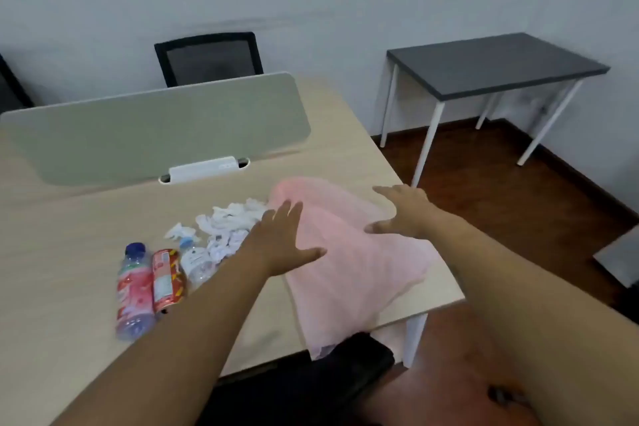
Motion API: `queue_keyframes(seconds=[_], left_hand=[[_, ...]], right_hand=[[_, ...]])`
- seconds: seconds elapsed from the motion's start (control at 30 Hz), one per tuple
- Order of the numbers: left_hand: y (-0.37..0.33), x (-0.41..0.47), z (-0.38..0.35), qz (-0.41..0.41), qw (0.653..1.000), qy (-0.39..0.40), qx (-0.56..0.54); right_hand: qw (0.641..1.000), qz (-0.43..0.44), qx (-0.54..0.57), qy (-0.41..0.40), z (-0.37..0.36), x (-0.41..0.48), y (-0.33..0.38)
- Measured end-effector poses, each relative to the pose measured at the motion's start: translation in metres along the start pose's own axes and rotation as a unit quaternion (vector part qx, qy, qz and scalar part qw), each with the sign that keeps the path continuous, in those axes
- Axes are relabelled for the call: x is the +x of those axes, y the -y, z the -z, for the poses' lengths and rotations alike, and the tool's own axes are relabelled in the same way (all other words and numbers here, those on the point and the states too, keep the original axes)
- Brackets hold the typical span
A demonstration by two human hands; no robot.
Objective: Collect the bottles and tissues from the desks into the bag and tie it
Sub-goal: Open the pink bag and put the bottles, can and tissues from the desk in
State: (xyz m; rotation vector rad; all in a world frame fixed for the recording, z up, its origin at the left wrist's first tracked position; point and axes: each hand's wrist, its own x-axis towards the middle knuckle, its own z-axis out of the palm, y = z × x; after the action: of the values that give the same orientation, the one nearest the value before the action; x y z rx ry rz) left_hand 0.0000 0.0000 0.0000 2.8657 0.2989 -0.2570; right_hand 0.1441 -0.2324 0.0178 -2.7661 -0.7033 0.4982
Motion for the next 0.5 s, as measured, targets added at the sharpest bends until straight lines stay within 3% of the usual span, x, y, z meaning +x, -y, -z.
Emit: queue_keyframes(seconds=[0.13, 0.27, 0.37, 0.5], left_hand=[[-0.029, 0.0, -0.054, 0.023, 0.992, 0.123, -0.001], [-0.052, 0.001, -0.105, 0.06, 0.973, 0.221, 0.019], [-0.061, 0.001, -0.134, 0.087, 0.961, 0.261, 0.021], [-0.059, 0.0, -0.148, 0.128, 0.945, 0.301, -0.028]], right_hand=[[0.988, -0.01, -0.078, 0.131, -0.031, 0.001, -0.035], [0.969, -0.023, -0.137, 0.202, -0.065, 0.007, -0.073], [0.969, -0.008, -0.142, 0.203, -0.088, 0.009, -0.096], [0.982, 0.033, -0.127, 0.138, -0.109, 0.007, -0.118]])
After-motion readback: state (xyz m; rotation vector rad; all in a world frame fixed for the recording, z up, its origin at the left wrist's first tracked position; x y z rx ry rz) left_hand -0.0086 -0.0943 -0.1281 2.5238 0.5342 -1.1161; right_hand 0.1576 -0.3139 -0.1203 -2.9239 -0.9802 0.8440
